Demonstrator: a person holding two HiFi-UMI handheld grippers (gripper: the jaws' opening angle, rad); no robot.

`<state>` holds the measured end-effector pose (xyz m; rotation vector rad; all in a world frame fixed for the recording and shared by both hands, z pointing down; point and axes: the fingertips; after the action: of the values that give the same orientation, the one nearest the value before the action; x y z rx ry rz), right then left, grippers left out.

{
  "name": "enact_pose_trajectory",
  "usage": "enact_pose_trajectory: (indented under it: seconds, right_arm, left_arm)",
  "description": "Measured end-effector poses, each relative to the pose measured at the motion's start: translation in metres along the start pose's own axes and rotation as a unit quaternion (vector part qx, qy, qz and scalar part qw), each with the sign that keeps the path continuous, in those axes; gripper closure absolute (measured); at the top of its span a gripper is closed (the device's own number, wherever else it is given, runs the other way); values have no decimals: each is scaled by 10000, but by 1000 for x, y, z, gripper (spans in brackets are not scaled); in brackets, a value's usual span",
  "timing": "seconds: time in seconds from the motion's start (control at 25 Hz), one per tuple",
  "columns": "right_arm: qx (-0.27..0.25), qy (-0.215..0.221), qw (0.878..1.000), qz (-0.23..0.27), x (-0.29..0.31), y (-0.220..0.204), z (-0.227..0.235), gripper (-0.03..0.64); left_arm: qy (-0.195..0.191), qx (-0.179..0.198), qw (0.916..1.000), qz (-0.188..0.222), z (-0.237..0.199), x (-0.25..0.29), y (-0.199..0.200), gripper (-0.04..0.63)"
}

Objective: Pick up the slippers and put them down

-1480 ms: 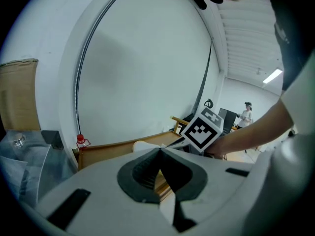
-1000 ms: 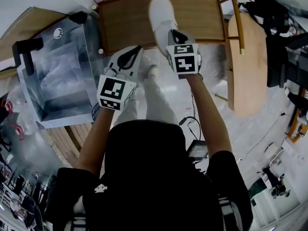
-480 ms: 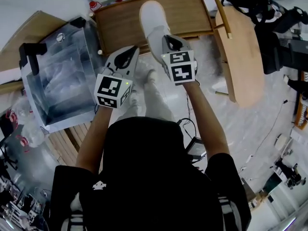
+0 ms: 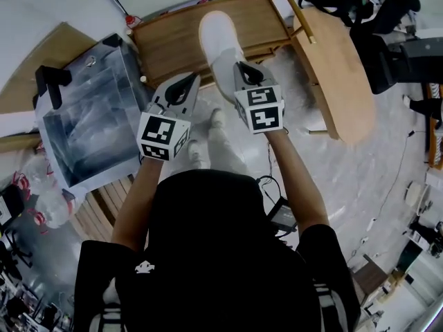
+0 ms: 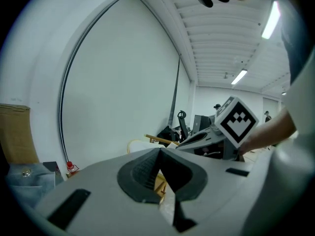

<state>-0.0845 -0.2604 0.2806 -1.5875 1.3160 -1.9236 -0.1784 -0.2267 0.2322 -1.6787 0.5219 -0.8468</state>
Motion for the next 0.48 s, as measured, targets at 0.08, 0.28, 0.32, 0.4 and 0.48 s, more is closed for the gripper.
enact_pose_trajectory:
  seconds: [0.08, 0.28, 0.32, 0.4, 0.48]
  right_arm:
    - [44, -71, 9999, 66, -16, -3, -2, 611]
    - [189, -299, 9991, 214, -51, -9, -5, 611]
    - [220, -348, 9989, 238, -58, -11, -6, 611]
    - [290, -455, 9981, 308, -71, -15, -7, 611]
    - [358, -558, 9972, 359, -84, -19, -9, 611]
  left_arm:
    - [-73, 51, 10000, 25, 9, -8, 1, 589]
    - [-276, 182, 9994, 113, 26, -23, 6, 589]
    - [-307, 199, 9992, 138, 28, -25, 7, 589]
    - [-364, 235, 9989, 198, 32, -31, 10, 589]
    - [-431, 306, 9983, 245, 37, -38, 13, 589]
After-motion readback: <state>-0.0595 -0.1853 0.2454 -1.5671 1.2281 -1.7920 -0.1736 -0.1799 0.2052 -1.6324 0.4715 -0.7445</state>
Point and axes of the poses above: the fingertips, and each gripper's own axes: x forward along the fingers, z to its right, y out of its top, and after that the axes turned 1 degree about x, right-handed
